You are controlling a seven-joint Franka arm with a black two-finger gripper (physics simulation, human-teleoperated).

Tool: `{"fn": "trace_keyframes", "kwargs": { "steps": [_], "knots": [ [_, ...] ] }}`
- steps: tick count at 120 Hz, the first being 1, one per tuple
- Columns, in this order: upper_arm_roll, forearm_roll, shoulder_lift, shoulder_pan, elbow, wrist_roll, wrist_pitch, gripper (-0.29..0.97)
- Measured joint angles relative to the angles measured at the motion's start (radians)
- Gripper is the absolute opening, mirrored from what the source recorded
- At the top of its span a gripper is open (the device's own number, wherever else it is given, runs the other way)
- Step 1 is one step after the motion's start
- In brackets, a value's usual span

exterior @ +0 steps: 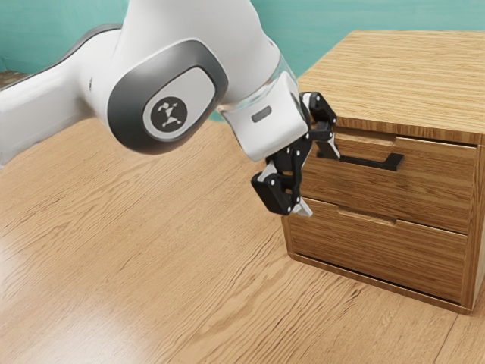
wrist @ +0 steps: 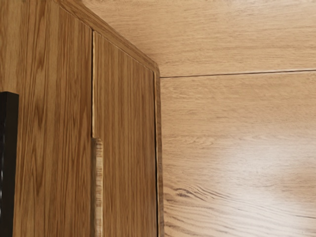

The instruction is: Pull the drawer handle with one arm to open the drawer

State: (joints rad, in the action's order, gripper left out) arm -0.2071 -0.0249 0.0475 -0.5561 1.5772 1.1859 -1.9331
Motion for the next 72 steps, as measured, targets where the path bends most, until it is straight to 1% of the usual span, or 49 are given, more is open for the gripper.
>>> {"fn": "trace_keyframes", "kwargs": {
  "steps": [72],
  "knots": [
    [-0.008,0.013,-0.066,-0.055,-0.061,-0.012,-0.021,0.68]
  ]
}}
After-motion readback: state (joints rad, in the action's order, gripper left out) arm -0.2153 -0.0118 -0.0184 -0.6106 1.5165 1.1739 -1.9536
